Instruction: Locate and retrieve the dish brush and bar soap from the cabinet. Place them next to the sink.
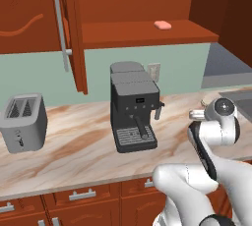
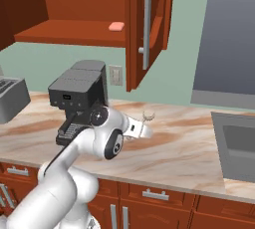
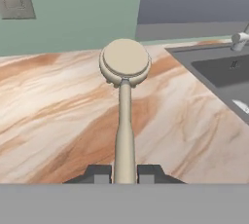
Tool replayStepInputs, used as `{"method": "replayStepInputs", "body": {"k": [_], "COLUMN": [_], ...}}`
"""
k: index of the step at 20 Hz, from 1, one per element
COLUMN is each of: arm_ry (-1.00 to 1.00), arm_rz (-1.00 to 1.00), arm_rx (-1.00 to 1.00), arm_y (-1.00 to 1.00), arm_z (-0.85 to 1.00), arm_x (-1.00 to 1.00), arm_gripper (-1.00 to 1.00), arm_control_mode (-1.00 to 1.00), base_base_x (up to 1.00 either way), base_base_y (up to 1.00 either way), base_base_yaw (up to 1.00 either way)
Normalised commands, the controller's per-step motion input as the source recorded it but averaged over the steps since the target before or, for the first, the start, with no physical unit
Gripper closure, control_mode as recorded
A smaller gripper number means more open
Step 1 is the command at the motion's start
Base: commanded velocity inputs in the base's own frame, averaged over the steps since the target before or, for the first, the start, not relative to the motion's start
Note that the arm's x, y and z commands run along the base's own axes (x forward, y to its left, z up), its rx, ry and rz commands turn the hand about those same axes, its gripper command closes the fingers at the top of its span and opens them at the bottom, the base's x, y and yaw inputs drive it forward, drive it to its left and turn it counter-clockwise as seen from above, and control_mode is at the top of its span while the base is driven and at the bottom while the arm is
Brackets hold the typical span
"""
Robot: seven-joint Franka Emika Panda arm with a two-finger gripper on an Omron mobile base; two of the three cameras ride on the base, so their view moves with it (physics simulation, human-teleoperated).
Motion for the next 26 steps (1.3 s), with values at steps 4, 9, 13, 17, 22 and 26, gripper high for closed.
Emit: {"method": "replayStepInputs", "body": {"k": [4, 9, 13, 17, 22, 26], "arm_ry": [0.10, 0.05, 0.00, -0.02, -0.01, 0.00], "arm_rz": [0.02, 0.02, 0.02, 0.03, 0.02, 0.00], "arm_rx": [0.00, 0.00, 0.01, 0.02, 0.03, 0.03], "arm_y": [-0.35, -0.41, -0.42, -0.44, -0.44, -0.28], "arm_z": [-0.36, -0.40, -0.46, -0.46, -0.27, 0.00], "arm_x": [0.43, 0.47, 0.38, 0.32, 0.31, 0.18], "arm_gripper": [1.00, 1.00, 1.00, 1.00, 1.00, 1.00], "arm_control_mode": [-1.00, -1.00, -1.00, -1.00, -1.00, -1.00], "base_base_x": [0.00, 0.00, 0.00, 0.00, 0.00, 0.00], "base_base_y": [0.00, 0.00, 0.00, 0.00, 0.00, 0.00], "base_base_yaw": [0.00, 0.00, 0.00, 0.00, 0.00, 0.00]}}
